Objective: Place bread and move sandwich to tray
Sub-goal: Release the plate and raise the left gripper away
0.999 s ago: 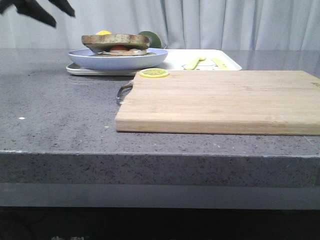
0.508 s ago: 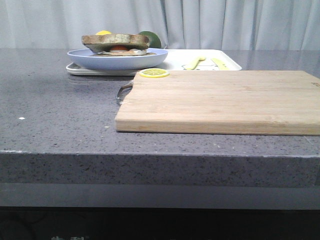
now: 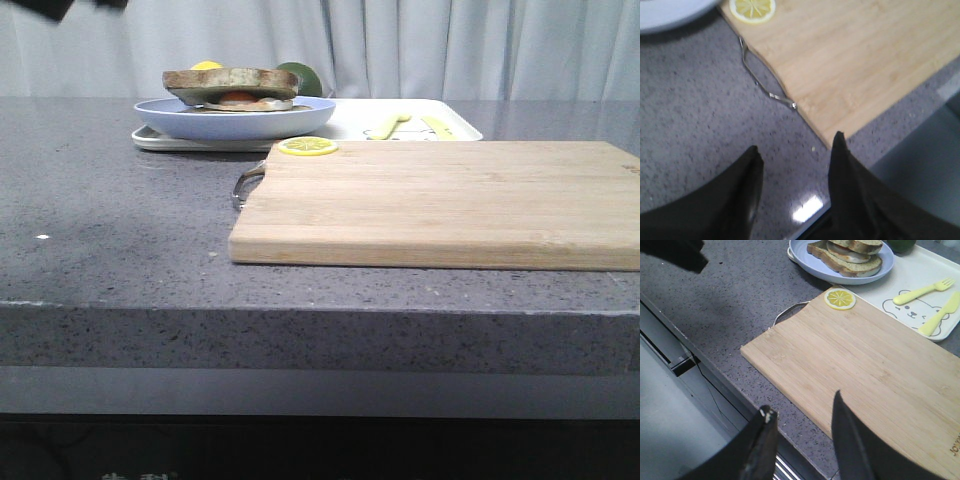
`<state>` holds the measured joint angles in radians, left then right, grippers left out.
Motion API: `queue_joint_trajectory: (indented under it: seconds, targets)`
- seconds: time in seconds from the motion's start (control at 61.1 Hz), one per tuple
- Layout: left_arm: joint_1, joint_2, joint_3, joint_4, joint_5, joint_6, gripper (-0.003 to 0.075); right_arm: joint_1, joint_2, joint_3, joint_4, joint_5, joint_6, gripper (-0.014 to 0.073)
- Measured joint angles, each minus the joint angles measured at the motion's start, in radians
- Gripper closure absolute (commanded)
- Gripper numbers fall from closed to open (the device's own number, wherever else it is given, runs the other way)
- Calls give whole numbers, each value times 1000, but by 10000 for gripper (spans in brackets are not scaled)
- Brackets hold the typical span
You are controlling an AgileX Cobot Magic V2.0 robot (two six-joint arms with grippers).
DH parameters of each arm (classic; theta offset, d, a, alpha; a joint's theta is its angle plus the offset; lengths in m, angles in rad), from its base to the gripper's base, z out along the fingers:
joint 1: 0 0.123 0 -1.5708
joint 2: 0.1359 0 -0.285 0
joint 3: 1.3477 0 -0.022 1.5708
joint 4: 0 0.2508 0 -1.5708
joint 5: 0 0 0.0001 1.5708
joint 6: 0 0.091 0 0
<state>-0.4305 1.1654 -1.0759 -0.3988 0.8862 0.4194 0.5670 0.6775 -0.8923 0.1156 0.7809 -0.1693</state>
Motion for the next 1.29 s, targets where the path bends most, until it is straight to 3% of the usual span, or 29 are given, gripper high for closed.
queue_joint_trajectory:
  seconds: [0.393, 0.737, 1.048, 1.146, 1.293]
  targets:
    - [-34, -262, 131, 349, -13, -341, 513, 0, 0, 0, 0, 0, 0, 296]
    - [-34, -489, 131, 356, -11, -376, 513, 0, 0, 0, 0, 0, 0, 296]
    - [-35, -520, 131, 356, -7, -376, 514, 0, 0, 0, 0, 0, 0, 298]
    - [-35, -520, 131, 356, -7, -378, 537, 0, 0, 0, 0, 0, 0, 363]
    - [-35, -520, 131, 356, -6, -378, 680, 0, 0, 0, 0, 0, 0, 548]
